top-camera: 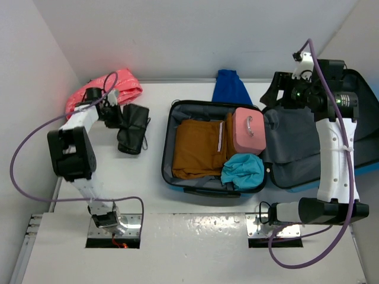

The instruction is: Pack the luggage

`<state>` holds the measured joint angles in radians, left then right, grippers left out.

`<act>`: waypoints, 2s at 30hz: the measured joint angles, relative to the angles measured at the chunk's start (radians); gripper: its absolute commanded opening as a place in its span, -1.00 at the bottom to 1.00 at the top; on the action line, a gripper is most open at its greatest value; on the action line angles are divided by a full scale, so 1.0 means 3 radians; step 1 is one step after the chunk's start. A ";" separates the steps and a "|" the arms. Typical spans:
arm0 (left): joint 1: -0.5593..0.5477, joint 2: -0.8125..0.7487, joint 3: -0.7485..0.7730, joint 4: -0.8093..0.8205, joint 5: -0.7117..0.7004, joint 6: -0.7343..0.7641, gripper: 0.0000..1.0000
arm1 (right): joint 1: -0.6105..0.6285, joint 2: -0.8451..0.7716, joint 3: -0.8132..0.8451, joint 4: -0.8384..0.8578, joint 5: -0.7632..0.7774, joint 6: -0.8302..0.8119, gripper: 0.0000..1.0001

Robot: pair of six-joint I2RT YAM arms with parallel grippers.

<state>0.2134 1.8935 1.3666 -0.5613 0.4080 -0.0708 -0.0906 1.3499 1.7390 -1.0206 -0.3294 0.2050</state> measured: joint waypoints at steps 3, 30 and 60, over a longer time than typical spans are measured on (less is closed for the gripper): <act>-0.0211 -0.0628 -0.0074 0.0013 0.0117 -0.0158 -1.00 | 0.0104 0.0000 -0.0032 0.0020 0.0025 -0.0001 0.55; -0.1953 -0.0964 0.0318 -0.0292 0.1405 0.0697 -1.00 | 0.0357 0.0120 -0.0907 0.1222 -0.0229 0.0086 0.53; -0.3021 0.0242 0.0767 -0.1400 0.1240 0.2651 0.10 | 0.0467 -0.0327 -0.0971 0.0815 -0.0234 -0.0242 0.53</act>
<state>-0.6930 1.9659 1.5967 -0.9813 0.7799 0.7246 0.0494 1.2518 1.4475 -0.7761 -0.3996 0.1326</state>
